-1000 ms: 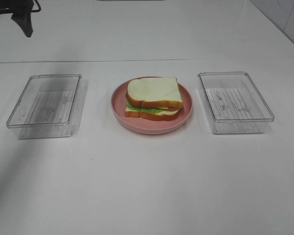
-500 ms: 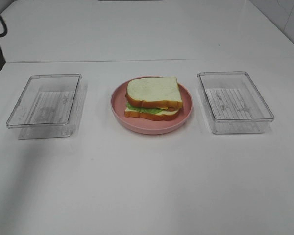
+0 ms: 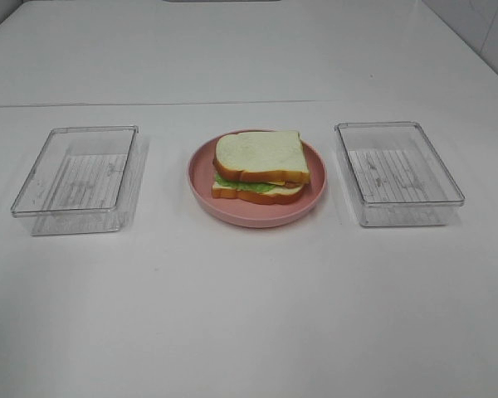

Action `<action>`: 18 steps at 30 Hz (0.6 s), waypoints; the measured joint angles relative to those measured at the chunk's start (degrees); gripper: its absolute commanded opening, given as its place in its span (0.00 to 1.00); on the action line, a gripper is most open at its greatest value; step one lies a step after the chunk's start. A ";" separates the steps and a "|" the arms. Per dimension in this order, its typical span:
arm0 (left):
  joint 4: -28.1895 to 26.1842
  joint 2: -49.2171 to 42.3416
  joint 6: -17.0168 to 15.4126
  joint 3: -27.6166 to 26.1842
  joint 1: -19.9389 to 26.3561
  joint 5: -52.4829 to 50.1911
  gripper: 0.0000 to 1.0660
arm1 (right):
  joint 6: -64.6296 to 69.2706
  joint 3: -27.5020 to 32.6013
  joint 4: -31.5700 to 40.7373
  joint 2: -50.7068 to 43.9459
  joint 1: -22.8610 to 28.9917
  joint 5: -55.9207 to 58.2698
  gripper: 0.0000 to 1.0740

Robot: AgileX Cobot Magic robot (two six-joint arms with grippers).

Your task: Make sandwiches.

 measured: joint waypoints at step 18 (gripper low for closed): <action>-6.42 -34.09 3.09 8.65 0.00 -1.66 0.86 | 0.00 0.00 0.00 0.00 0.00 0.00 0.87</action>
